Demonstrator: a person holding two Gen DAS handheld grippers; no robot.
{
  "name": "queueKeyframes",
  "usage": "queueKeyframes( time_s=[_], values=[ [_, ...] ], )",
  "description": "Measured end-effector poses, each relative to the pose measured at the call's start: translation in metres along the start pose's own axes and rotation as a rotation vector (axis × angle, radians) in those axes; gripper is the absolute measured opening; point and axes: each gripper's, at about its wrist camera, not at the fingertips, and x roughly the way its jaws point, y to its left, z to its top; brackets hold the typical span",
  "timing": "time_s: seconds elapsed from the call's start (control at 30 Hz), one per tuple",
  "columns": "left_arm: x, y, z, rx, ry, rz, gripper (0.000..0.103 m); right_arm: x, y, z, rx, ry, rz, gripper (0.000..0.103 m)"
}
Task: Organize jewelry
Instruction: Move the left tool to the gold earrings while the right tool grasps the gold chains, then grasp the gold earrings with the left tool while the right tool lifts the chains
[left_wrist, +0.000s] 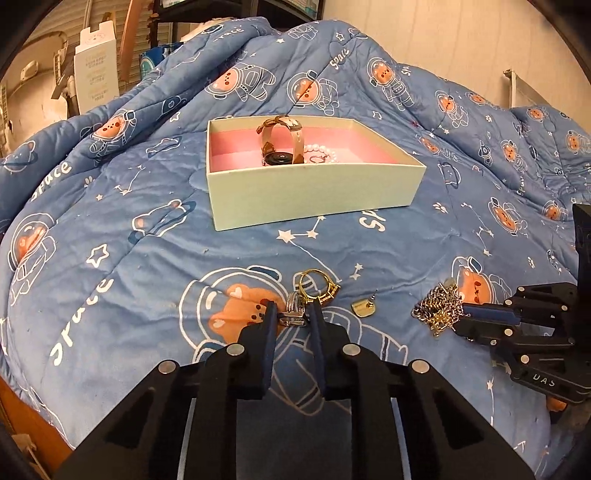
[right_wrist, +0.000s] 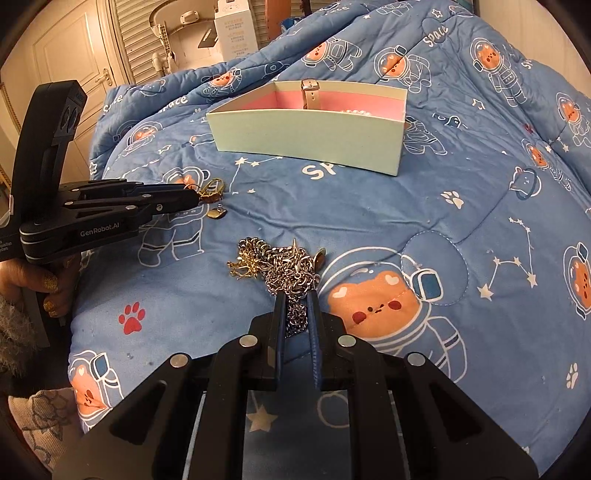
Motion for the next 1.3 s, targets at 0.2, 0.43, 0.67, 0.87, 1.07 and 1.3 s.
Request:
queueKeyframes(
  time_s=[0.2,0.43,0.67,0.87,1.07,1.3],
  values=[
    [-0.012,0.002,-0.005,-0.052,-0.020,-0.015,0.017,-0.001,-0.001,0.000,0.000,-0.002,0.000,0.012],
    [-0.030,0.010,-0.016,-0.111,-0.030,0.000,0.017,-0.016,-0.002,0.005,0.026,-0.018,0.026,0.012],
    [-0.047,0.007,-0.015,-0.104,-0.046,0.022,0.017,-0.050,0.008,0.024,-0.006,-0.076,0.063,0.011],
    [-0.062,0.003,-0.005,-0.090,-0.065,0.024,0.017,-0.079,0.009,0.054,-0.027,-0.122,0.090,0.011],
    [-0.075,0.004,0.010,-0.083,-0.075,0.018,0.017,-0.105,0.012,0.086,-0.076,-0.167,0.102,0.006],
    [-0.086,0.003,0.029,-0.048,-0.104,0.025,0.017,-0.118,0.021,0.104,-0.161,-0.196,0.087,0.000]
  ],
)
